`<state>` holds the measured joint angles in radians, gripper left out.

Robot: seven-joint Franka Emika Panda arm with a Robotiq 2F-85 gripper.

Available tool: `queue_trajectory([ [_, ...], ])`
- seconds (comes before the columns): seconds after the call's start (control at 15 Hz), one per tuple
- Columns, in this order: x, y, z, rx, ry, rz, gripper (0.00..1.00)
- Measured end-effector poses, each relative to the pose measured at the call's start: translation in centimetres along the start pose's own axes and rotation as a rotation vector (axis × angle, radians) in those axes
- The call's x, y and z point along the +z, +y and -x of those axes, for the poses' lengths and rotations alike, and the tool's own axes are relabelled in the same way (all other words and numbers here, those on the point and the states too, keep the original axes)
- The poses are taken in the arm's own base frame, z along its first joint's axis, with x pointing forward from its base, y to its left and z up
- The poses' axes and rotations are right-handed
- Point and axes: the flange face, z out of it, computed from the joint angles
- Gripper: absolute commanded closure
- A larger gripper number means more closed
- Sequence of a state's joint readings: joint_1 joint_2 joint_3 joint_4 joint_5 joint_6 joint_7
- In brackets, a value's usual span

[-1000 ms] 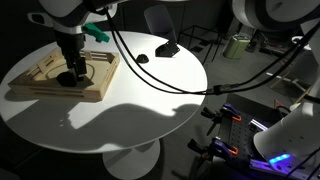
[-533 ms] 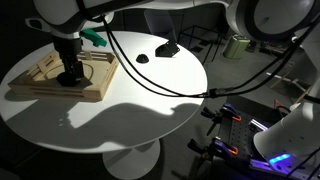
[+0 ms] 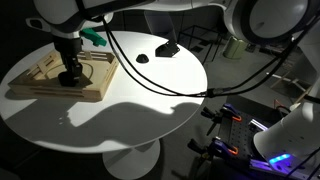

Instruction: Remove the black object from the box and put it on the table

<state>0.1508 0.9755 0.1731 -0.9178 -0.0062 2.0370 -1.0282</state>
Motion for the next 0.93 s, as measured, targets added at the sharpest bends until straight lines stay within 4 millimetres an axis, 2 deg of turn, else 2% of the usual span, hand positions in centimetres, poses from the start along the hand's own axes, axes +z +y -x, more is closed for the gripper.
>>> queue_trajectory([
  [0.53,-1.0,0.2,-0.5,-0.003,0.010,0.016,0.83],
  [0.73,-2.1,0.0,-1.3,0.001,0.020,0.031,0.83],
  [0.93,-4.2,-0.4,-2.4,0.045,0.035,0.052,0.83],
])
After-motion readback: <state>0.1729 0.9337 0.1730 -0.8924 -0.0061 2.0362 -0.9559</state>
